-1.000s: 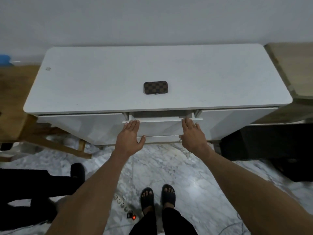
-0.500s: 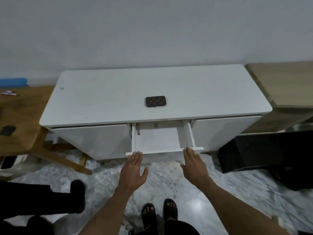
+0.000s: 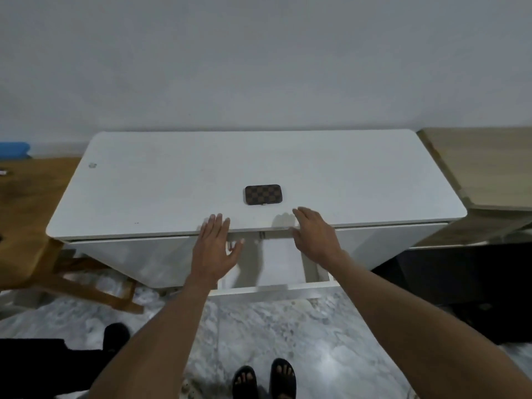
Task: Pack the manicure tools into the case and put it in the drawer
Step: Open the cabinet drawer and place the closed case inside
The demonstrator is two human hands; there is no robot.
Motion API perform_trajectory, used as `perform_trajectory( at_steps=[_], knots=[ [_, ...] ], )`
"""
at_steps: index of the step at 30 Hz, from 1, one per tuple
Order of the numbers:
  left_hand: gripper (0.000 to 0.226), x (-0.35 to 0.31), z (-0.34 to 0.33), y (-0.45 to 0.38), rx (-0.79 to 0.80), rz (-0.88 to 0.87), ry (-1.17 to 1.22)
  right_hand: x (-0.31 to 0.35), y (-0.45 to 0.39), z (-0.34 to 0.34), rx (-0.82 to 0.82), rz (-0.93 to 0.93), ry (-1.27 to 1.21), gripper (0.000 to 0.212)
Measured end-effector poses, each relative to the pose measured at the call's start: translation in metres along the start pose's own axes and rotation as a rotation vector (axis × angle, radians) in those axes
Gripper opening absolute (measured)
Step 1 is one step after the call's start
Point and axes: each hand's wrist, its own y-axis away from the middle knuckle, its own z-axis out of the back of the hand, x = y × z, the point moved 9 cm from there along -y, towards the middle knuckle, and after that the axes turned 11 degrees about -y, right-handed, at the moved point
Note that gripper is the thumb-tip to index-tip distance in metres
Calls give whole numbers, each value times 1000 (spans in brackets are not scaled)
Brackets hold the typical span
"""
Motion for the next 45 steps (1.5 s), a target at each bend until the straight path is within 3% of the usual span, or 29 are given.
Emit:
perform_trajectory(
  at_steps=[4,11,16,23,36,45],
  knots=[
    [92,14,-6,-46,-12,30,17,16,-64,10,-22,33,-3,54],
    [116,30,-31,-79,109,-10,-64,15,-123,-23,110,56,-1,58],
    [118,32,-37,-80,51,-63,-150,10,-139,-41,232,93,37,69],
    [122,30,-35,-84,41,-77,-183,10,-156,-46,305,130,73,67],
    [126,30,-36,-83,87,-83,-179,-4,-93,-30,200,112,6,59],
    [131,31,-39,-80,156,-81,-184,-8,-8,-50,133,146,21,69]
  ],
)
